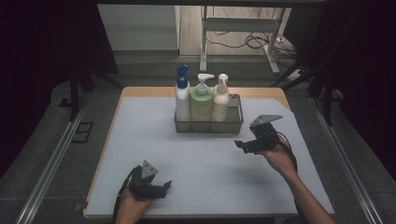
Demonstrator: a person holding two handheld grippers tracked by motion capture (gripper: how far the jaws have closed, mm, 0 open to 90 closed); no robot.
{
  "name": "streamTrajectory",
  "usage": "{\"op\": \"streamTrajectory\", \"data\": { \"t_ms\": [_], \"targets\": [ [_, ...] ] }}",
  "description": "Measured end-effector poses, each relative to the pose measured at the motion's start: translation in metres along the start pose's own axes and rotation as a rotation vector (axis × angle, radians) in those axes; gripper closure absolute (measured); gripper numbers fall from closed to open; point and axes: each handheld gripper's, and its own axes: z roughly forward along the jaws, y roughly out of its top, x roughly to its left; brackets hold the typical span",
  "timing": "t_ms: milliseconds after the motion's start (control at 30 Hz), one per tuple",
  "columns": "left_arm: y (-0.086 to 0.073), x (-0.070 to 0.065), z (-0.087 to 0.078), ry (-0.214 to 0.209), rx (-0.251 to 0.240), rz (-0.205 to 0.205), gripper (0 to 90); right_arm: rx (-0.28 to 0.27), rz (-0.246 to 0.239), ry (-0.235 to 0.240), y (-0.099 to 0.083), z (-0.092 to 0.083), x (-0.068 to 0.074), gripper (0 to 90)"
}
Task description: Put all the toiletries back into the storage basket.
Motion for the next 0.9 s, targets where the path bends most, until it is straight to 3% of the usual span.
{"op": "streamTrajectory", "data": {
  "t_ms": [467,900],
  "targets": [
    [0.0,0.0,0.0,0.0,0.0,0.0,10.7,0.044,-0.033,-0.004,-0.022,-0.019,0.008,3.7],
    [0.0,0.0,0.0,0.0,-0.001,0.0,10.7,0.026,-0.023,0.006,-0.051,-0.031,0.013,0.0]
  ]
}}
